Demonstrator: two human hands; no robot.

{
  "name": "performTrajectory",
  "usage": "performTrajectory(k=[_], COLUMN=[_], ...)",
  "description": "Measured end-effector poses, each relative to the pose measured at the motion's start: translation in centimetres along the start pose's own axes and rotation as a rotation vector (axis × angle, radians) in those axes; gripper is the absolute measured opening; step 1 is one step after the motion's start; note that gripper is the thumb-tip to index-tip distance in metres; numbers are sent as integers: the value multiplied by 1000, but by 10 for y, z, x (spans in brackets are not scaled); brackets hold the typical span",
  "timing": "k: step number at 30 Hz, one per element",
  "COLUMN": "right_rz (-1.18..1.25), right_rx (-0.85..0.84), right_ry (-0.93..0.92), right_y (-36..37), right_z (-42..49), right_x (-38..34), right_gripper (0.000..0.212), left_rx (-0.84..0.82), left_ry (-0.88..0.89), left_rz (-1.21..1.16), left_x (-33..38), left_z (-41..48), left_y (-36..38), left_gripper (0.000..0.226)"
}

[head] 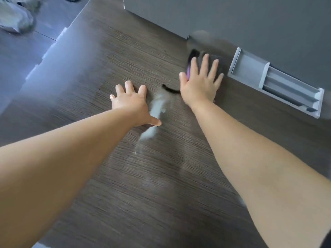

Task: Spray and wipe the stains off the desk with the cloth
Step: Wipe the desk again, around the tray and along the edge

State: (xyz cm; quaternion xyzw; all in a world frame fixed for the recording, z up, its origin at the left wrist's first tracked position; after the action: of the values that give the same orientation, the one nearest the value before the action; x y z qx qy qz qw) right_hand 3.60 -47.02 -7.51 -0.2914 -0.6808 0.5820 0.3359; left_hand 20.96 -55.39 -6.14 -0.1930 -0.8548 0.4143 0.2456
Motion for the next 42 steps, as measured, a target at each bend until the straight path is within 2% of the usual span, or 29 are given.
performTrajectory(k=[1,3,4,5,6,7,10,11,12,13,15,17,18,20,22,24,25,26,28,30,31,32,33,35,37,38,39,40,42], right_rz=[9,-27,-45,-47,-46,-48,-8,4,5,-6,-34,-55,-55,-65,-48,-27,-31,-36,-46,-71,-87,-108,-115,-53,-16,-30,-49,-65,-85], right_rx=[29,108,128,130,124,105,44,32,19,30,97,161,171,150,100,77,62,67,103,150,136,116,81,36,11,6,11,35,104], right_ry=[-155,-597,-754,-807,-743,-600,-69,32,54,-14,-359,-725,-796,-652,-318,-50,-29,-106,-471,-858,-934,-898,-765,-369,-119,-110,-188,-341,-780], right_y=[-1,1,1,1,1,1,-2,-4,-5,-4,-5,-4,-4,-3,-5,-7,-7,-8,-9,-12,-12,-12,-11,-15,-15,-16,-16,-17,-17], right_z=[-13,-47,-56,-53,-40,-23,14,13,7,-1,-29,-46,-42,-16,5,2,-5,-15,-40,-52,-43,-26,-4,31,33,26,16,4,-29], right_x=[-18,-39,-33,-22,-7,8,21,9,-8,-28,-60,-56,-43,-12,1,-20,-40,-64,-104,-110,-103,-93,-82,-66,-82,-97,-115,-131,-146], right_gripper=[62,60,58,56,55,55,54,56,58,60,61,57,55,55,53,56,58,60,62,59,58,57,56,53,57,60,62,63,59], left_rx=[-1,-9,-10,-8,-7,-9,-8,-10,-8,-2,8,11,13,17,41,73,93,120,172,200,204,203,200,188,148,131,121,119,113], left_ry=[4,10,11,14,20,26,27,22,19,20,26,37,47,80,108,144,162,175,174,127,98,73,50,10,1,8,14,23,47], left_rz=[6,20,23,22,18,11,6,6,2,-3,-14,-20,-24,-51,-96,-142,-170,-198,-217,-175,-152,-134,-122,-119,-113,-110,-108,-106,-119], left_x=[0,-1,-1,-2,-2,-1,-1,-1,0,0,-1,-4,-6,-9,-15,-21,-24,-29,-41,-56,-62,-69,-74,-84,-89,-90,-91,-92,-95], left_z=[0,3,3,3,3,2,2,1,1,0,0,-1,-2,-6,-10,-12,-13,-15,-17,-20,-21,-23,-24,-25,-26,-27,-28,-29,-30], left_y=[1,2,3,3,3,3,3,3,2,1,0,2,1,0,-5,-11,-14,-17,-23,-27,-27,-28,-27,-24,-15,-12,-9,-8,-8], left_gripper=[112,114,115,115,115,115,114,114,113,113,114,117,117,116,110,97,90,83,72,69,70,72,73,76,83,86,88,88,84])
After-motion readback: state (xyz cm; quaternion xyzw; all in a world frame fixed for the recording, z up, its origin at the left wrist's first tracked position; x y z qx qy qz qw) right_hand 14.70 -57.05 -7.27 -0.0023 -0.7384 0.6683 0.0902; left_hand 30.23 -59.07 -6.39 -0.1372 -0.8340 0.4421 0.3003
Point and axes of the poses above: each hand's wrist, its own z-axis towards the middle knuckle, its own y-axis out of the palm, x = y × z, the point moved 8 cm from there along z, towards the middle knuckle, and after that the axes turned 12 degrees about -z, right-handed, at the moved point
